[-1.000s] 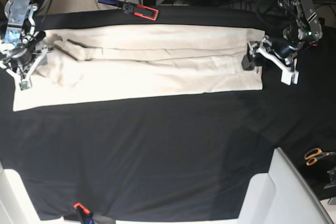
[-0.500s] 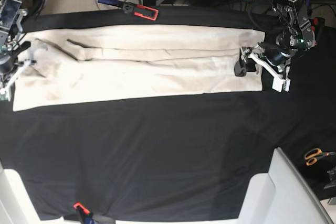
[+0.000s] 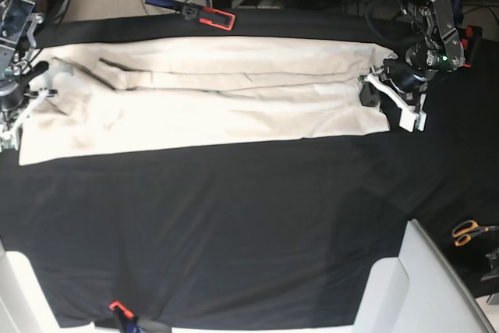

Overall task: Fold the T-shirt properly
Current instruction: 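Lift the strip end with the left gripper and fold it toward the right gripper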

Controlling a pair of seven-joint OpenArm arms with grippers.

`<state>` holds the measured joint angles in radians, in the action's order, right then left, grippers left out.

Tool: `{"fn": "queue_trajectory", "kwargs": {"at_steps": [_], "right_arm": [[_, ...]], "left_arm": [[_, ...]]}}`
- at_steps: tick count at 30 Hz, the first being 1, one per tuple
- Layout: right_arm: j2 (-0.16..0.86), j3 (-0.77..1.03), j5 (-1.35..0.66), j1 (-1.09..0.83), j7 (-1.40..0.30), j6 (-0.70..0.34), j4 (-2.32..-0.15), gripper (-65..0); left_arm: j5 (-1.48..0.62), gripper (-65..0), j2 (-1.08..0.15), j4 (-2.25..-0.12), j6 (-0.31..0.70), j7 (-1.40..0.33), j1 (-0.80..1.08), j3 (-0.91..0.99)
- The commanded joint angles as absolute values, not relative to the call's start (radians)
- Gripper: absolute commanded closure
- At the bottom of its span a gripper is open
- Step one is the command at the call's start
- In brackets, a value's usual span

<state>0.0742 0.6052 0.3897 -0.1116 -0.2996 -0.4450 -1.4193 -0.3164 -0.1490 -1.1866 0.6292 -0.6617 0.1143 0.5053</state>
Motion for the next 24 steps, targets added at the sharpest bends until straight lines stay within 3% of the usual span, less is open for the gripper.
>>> {"fn": "queue_trajectory", "kwargs": {"at_steps": [1,4,15,24], "right_arm": [[0.088,0.61,0.384,-0.101,-0.282,-0.438,-1.437,-0.2],[0.09,0.611,0.384,-0.101,-0.282,-0.438,-1.437,-0.2],[0.091,0.608,0.384,-0.097,-0.282,-0.438,-1.435,-0.2],[0.094,0.607,0.384,-0.102,-0.282,-0.438,-1.435,-0.2]], "left_arm": [[-0.283,0.0,-0.147,-1.198,0.631,-0.714,0.125,0.501],[-0.283,0.0,-0.133,-1.268,0.616,-0.719,0.142,0.493],[-0.282,0.0,-0.036,-1.695,0.346,-0.719,0.274,0.371],[-0.291,0.0,-0.022,-1.767,0.137,-0.716,0.291,0.174]]}}
